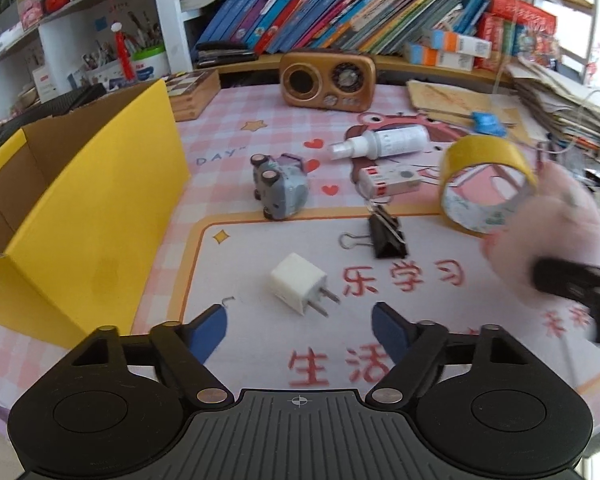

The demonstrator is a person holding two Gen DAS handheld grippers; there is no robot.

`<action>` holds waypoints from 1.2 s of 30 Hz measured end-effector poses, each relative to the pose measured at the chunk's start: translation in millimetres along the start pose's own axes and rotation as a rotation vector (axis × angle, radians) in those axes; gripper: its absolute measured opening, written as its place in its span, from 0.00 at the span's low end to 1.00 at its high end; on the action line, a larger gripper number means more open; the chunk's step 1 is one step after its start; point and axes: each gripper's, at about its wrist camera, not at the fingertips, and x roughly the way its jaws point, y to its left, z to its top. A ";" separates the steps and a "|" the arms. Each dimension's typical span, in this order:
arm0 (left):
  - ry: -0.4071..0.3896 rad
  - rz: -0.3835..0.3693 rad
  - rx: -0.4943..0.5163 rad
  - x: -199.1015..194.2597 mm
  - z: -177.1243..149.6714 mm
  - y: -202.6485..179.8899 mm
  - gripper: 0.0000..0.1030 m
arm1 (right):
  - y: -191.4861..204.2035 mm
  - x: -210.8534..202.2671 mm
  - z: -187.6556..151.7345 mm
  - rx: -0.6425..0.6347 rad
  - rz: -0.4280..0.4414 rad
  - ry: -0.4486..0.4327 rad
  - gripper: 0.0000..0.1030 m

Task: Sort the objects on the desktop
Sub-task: 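Grasp the pink plush with the right tool while the left tool grasps the white plug, then carry the plush in the right tool and plug in the left tool over the yellow box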

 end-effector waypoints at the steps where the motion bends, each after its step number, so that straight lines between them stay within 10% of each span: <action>1: -0.002 0.007 -0.003 5.5 1.6 0.6 0.73 | -0.1 -1.1 -0.9 -0.001 0.002 0.002 0.77; 15: -0.002 0.010 -0.028 35.0 10.7 -3.8 0.35 | 5.9 -13.9 -8.1 -0.024 0.032 0.011 0.78; 36: -0.128 -0.084 -0.104 -52.9 -0.5 36.9 0.35 | 36.6 -36.2 -16.7 -0.055 0.031 -0.032 0.78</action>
